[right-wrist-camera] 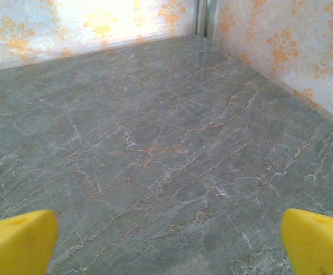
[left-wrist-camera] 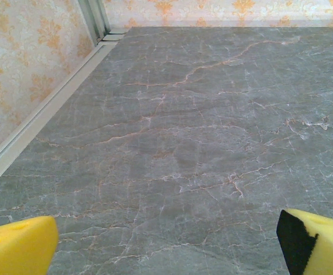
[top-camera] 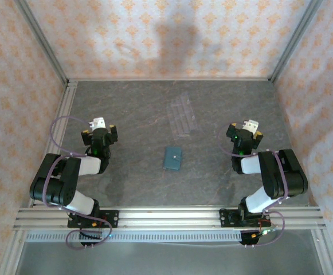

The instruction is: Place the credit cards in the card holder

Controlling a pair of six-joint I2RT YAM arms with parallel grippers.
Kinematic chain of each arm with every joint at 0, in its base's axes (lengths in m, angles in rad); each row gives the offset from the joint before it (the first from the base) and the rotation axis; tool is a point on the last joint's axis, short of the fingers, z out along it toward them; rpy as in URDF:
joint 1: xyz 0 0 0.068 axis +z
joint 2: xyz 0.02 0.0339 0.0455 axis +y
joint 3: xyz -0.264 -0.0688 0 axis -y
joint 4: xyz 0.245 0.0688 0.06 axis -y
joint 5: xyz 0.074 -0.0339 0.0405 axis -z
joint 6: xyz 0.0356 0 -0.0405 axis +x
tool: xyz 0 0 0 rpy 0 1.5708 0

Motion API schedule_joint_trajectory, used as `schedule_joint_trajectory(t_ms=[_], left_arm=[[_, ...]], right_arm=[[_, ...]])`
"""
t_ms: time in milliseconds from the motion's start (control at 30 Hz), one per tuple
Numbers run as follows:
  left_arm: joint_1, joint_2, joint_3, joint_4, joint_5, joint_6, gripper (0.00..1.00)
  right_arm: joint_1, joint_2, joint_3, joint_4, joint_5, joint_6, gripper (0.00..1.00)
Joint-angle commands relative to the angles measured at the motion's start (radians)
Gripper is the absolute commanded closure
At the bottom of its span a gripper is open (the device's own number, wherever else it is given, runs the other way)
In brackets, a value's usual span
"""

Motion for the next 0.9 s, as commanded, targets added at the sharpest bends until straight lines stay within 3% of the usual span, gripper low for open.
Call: schedule_joint_trajectory(t_ms=[0, 100, 300, 400, 867], left_arm=[[0.006, -0.003, 0.011, 0.019, 0.006, 0.003, 0.00], [0.000, -0.007, 0.005, 0.025, 0.067, 0.033, 0.01], [0.002, -0.032, -0.060, 0.115, -0.043, -0.018, 0.01], [0.002, -0.002, 0.018, 0.008, -0.036, -0.009, 0.00], [0.005, -0.004, 0.013, 0.013, -0.003, -0.002, 0.00]], right_arm=[[-0.005, 0.002, 0.018, -0.004, -0.006, 0.013, 0.01], [-0.005, 0.001, 0.018, -0.004, -0.006, 0.013, 0.01], [-0.005, 0.002, 0.018, -0.004, -0.007, 0.013, 0.01], [-0.004, 0.001, 0.017, -0.003, -0.007, 0.013, 0.01], [-0.005, 0.002, 0.018, -0.004, -0.006, 0.014, 0.01]])
